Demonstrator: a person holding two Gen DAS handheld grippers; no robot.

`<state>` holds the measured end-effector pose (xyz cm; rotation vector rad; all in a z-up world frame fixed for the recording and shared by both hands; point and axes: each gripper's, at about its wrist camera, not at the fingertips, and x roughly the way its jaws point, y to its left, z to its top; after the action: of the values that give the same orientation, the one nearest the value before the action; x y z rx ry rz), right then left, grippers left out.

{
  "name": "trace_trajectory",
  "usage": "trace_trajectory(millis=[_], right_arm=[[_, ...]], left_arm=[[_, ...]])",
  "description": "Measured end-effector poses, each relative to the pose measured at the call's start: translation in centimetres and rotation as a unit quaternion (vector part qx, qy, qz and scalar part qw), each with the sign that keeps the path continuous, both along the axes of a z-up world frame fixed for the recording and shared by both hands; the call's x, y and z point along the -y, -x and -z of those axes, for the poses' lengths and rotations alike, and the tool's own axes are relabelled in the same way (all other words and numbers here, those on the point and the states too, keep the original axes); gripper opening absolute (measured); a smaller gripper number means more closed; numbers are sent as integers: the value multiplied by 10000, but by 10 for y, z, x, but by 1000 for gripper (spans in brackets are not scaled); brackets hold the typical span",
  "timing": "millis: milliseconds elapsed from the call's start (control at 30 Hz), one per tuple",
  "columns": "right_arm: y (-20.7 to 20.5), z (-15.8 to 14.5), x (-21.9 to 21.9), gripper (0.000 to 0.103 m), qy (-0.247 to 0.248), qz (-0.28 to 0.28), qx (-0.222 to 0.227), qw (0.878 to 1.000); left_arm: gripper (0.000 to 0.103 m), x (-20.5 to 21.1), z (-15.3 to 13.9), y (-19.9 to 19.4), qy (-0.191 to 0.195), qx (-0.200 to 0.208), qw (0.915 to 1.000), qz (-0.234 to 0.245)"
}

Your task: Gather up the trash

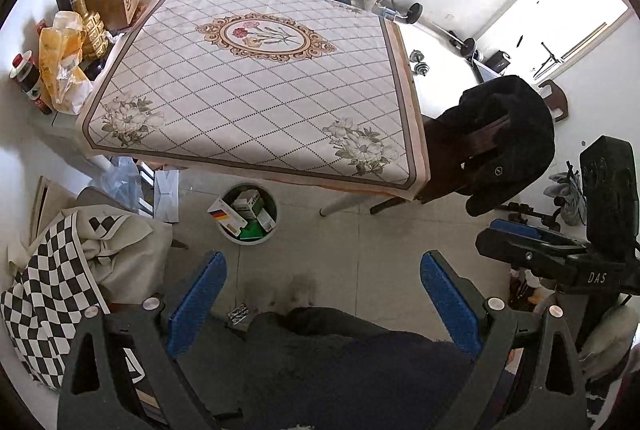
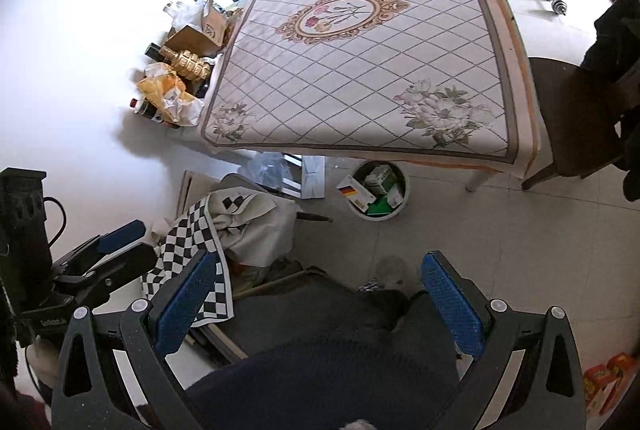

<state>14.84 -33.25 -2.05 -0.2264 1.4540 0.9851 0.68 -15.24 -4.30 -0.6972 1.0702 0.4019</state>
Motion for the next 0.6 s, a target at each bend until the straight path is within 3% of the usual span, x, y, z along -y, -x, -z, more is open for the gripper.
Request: trace_trajectory(millis=[600], right_arm=[[6, 4, -19, 103, 78, -103, -138, 9998]], left_arm=[[102, -13, -1, 0, -36, -11, 10000, 48]])
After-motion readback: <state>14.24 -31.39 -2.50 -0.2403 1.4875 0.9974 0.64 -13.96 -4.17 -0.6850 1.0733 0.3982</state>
